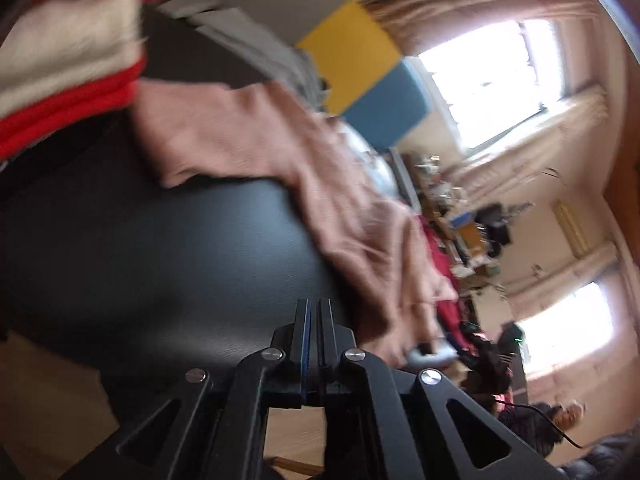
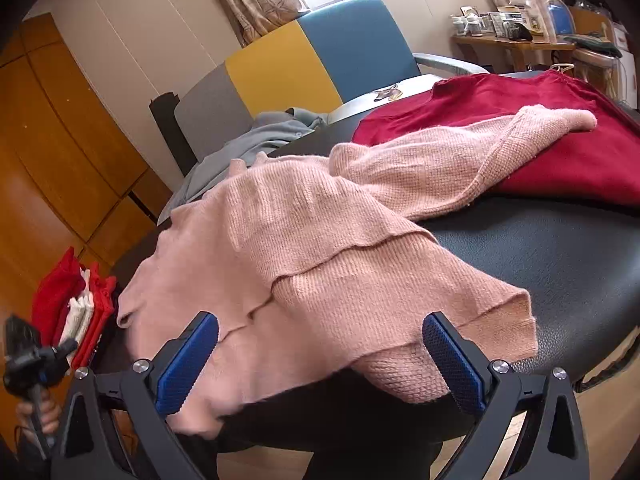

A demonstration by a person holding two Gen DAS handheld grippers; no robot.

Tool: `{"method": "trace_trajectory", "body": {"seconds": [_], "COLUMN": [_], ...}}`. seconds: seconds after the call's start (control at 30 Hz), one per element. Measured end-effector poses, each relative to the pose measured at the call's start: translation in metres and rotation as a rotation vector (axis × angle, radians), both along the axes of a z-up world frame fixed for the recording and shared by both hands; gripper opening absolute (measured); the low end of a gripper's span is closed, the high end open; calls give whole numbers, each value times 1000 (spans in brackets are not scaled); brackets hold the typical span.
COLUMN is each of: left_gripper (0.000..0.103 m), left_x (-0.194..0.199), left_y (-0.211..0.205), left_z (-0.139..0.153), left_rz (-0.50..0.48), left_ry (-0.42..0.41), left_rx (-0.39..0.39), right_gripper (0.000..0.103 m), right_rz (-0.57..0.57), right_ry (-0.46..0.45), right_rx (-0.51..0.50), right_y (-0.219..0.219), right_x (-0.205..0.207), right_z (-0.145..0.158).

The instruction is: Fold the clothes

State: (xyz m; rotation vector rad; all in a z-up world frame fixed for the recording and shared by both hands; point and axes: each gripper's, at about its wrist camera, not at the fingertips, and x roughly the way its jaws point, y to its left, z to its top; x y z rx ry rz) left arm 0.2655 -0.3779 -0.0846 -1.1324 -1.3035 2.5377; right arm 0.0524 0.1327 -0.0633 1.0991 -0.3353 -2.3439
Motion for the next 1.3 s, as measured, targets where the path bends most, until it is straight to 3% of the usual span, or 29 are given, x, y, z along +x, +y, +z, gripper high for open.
{"method": "trace_trajectory", "body": {"seconds": [0.03,0.1,0.17,0.4,0.47,0.57,0.6,0.63,0.67,0.73,0.87,0.93,1.0,1.13,1.3], "left_gripper": [16,41,62,70,70,68,58,40,4,6,4,4,4,4,7], "left_x": [-2,-10,-28,-107,-129,-150,-155,-155,-158,-164,-133,-109,-79,-28,-1], "left_y": [3,15,41,133,158,178,183,179,170,151,99,79,61,26,1], "left_z": [-11,-27,-28,-25,-28,-28,-28,-28,-31,-37,6,31,51,51,-12], "left_rz": [5,3,-41,-293,-335,-315,-304,-297,-280,-246,-184,-207,-218,-172,-125], "left_ry": [-3,8,36,4,-37,-34,-29,-35,-37,-41,140,223,248,147,-234], "left_rx": [57,152,95,-80,-184,-321,-359,-356,-258,-63,94,124,72,-37,-123], "right_gripper": [103,103,103,103,103,103,103,103,103,103,103,103,103,103,103], "right_rz": [-1,2,10,41,49,71,82,93,104,134,153,141,124,73,33], "right_ry": [-2,-12,-32,-42,-44,-45,-37,-29,-22,-4,-8,-16,-21,-31,-74], "right_rx": [1,-1,-6,39,53,67,73,80,87,98,104,61,1,-57,-47], "right_y": [-1,-4,-8,-22,-25,-30,-31,-33,-34,-36,-36,-31,-23,-7,-6], "right_x": [-2,-5,-7,2,5,9,10,11,12,13,11,10,9,3,-6], "right_z": [1,0,-1,-8,-11,-15,-14,-13,-13,-9,-11,-10,-6,-2,-14]}}
